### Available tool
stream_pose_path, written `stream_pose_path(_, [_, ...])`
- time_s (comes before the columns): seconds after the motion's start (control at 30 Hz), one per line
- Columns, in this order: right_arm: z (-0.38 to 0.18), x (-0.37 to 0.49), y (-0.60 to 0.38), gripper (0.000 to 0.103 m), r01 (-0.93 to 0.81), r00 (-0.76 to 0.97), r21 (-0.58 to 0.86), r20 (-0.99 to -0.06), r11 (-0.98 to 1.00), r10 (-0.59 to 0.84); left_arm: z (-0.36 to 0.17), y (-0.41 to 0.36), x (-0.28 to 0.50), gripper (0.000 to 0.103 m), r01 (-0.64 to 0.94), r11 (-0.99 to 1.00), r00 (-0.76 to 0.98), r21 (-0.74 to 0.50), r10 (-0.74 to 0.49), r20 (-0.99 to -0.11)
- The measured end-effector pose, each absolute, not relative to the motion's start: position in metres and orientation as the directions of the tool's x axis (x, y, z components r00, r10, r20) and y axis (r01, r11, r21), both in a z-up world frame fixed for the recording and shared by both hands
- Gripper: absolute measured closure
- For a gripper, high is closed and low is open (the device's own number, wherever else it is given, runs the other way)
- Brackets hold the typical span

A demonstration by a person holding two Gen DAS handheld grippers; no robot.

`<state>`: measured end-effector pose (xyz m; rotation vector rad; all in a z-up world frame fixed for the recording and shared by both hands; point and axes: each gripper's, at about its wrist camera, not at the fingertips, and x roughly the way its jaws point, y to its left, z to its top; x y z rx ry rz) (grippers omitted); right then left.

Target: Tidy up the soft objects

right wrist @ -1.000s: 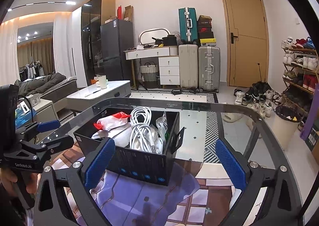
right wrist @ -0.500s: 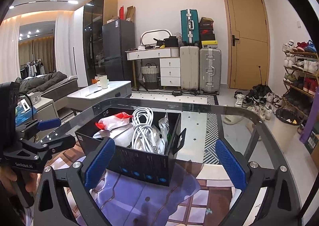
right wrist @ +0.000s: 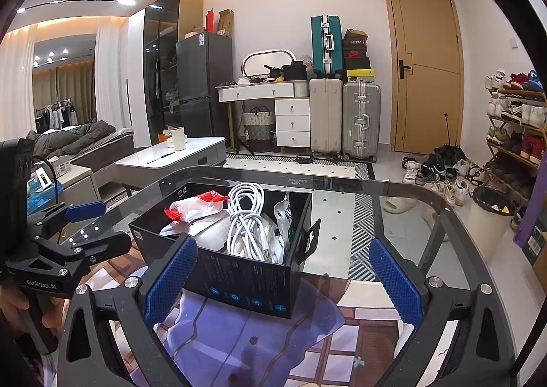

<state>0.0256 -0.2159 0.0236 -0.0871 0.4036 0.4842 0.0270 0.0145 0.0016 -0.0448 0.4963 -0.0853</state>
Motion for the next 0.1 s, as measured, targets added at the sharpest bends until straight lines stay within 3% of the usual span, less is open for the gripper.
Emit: stream_pose_path(0.1, [0.0234,0.0253,-0.216,0.001,-0.469,0.808,0.014,-0.397,0.883,0.435,0.0018,0.0146,0.0277,0.0,0.072,0.995,0.877,-0.065,-0.094,-0.471])
